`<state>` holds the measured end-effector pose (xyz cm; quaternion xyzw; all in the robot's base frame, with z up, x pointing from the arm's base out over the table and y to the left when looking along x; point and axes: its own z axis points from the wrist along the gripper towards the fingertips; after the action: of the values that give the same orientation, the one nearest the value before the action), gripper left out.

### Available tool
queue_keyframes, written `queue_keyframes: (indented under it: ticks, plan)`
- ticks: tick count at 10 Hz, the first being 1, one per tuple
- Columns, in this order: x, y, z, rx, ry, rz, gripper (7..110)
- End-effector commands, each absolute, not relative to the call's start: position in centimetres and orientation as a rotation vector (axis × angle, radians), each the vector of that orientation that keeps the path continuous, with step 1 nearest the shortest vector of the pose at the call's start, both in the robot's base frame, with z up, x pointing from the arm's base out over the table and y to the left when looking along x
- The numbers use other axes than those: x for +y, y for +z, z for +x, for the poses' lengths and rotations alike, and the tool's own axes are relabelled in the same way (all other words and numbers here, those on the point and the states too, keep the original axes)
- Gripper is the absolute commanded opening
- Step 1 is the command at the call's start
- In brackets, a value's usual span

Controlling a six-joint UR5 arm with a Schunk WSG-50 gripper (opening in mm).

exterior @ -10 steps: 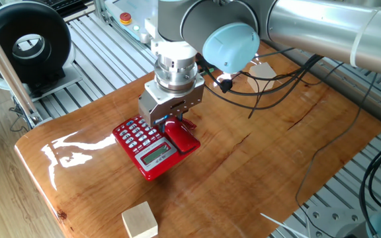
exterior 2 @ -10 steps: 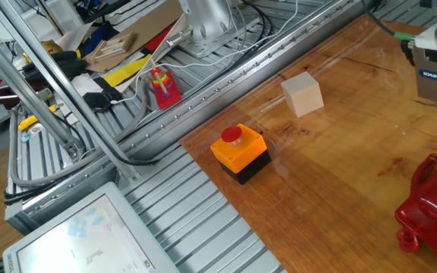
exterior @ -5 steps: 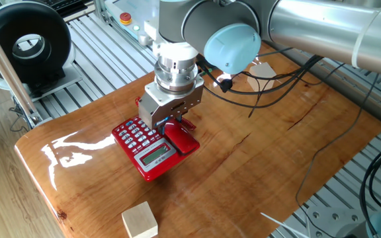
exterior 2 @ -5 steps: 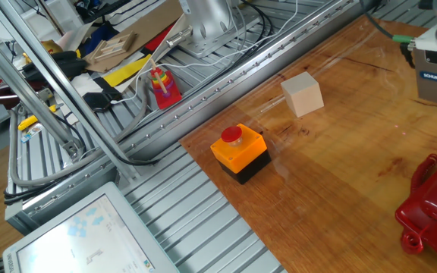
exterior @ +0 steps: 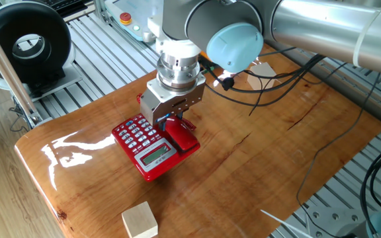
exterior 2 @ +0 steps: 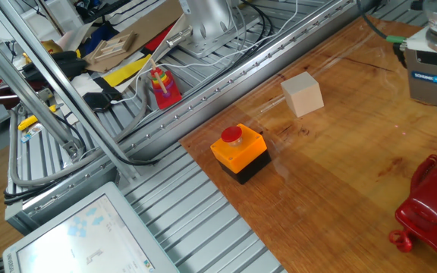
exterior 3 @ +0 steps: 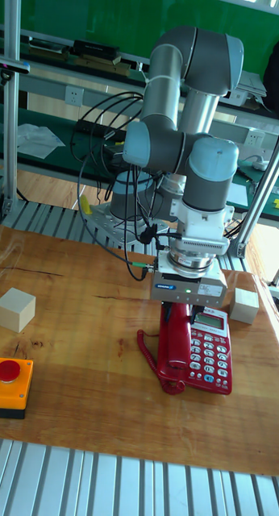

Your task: Place the handset of the telephone on the corresponding phone cradle

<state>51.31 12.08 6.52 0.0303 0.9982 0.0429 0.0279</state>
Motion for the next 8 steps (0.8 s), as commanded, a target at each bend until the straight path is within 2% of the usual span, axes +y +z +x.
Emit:
queue_keyframes:
  ticks: [1, 8]
  plan:
    - [10.58, 6.45, 52.03, 3.066, 0.114, 0.129, 7]
    - [10.46, 6.05, 51.86, 3.074, 0.073, 0.187, 7]
